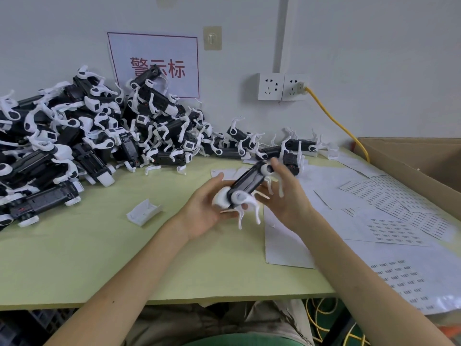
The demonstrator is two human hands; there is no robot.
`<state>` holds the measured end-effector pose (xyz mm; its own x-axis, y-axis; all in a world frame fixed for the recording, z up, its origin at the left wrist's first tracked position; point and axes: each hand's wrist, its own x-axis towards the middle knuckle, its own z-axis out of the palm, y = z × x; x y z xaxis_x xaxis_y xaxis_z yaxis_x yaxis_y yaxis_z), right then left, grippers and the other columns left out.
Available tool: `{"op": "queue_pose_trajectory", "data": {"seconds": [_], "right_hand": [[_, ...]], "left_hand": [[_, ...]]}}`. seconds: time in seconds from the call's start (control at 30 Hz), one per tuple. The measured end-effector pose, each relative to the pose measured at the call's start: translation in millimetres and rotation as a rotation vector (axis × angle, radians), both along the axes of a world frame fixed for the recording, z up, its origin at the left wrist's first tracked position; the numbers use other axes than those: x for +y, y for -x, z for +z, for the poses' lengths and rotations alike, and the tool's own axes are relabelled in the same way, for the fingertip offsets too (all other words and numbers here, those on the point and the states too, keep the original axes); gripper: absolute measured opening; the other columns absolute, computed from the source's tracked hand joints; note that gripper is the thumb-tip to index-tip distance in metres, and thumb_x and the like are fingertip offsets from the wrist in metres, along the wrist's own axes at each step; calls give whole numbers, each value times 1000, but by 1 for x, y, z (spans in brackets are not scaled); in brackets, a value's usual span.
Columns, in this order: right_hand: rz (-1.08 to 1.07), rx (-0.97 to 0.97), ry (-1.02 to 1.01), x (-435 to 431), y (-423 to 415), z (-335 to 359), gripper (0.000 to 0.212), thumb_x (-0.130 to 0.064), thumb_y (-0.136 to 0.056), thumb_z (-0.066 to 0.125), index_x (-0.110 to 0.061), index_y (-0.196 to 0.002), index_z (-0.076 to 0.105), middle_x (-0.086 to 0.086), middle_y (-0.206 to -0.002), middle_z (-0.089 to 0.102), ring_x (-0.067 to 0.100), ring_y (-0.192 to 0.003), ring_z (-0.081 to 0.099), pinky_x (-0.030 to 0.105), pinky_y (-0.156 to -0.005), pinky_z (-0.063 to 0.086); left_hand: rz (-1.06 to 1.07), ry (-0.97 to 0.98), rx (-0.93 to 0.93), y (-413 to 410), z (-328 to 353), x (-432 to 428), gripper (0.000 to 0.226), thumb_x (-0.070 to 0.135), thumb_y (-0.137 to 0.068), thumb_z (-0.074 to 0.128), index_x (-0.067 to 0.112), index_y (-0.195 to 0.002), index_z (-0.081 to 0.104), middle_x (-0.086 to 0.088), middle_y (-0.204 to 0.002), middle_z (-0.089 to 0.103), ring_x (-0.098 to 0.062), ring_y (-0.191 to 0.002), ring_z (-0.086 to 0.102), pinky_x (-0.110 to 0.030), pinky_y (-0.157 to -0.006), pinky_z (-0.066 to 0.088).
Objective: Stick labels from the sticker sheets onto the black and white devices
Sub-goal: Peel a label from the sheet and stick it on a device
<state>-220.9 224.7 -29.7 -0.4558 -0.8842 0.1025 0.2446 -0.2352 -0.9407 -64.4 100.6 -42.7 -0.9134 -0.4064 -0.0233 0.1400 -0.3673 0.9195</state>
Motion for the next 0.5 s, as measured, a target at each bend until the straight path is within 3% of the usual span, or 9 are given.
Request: {"op": "queue_pose_trajectory", "data": {"seconds": [0.07, 0.13, 0.23, 0.3, 0.4, 0.5], "right_hand": [[-30, 196, -88, -3, -7, -3, 49, -50, -92, 65, -15, -125, 60, 5, -112, 71, 19, -99, 69, 39, -93, 50], [-87, 276, -115, -5, -10, -4, 60, -60, -81, 68, -27, -131, 59, -3, -118, 71, 11, -103, 70, 36, -91, 52], [-134, 243, -57, -6, -7, -1, 56, -61, -82, 63, -29, -129, 62, -9, -125, 68, 7, -113, 66, 32, -91, 53], [-209, 131, -15, -6, 1, -1, 39, -49, -92, 58, -23, -119, 68, -7, -109, 73, 10, -101, 69, 29, -81, 53], [-314, 63, -56, -4, 8, -4, 19, -26, -99, 54, -14, -97, 69, 1, -83, 72, 15, -73, 64, 28, -68, 46], [-234, 85, -81, -4, 6, -4, 16, -21, -95, 57, -14, -84, 66, 2, -75, 67, 15, -65, 58, 27, -63, 43]], "left_hand": [[-82, 89, -37, -1, -2, 2, 45, 44, -98, 55, 8, -123, 67, -15, -109, 72, -26, -95, 71, -36, -83, 56], [-105, 170, -53, -1, -5, 2, 39, 43, -96, 60, 13, -117, 73, -14, -103, 73, -24, -94, 70, -35, -88, 55], [-40, 145, -41, 0, -6, 1, 41, 47, -93, 62, 12, -113, 73, -8, -97, 69, -18, -88, 66, -35, -92, 49], [33, 95, -8, 3, -6, 0, 42, 49, -95, 59, 15, -112, 77, -6, -102, 69, -17, -83, 65, -38, -91, 49], [136, -88, 62, 6, -7, -5, 47, 46, -100, 47, 12, -116, 75, -5, -107, 73, -21, -72, 62, -35, -75, 56], [173, -139, 58, 4, -4, -7, 43, 40, -108, 41, 11, -117, 72, -3, -95, 74, -18, -71, 69, -29, -62, 58]]}}
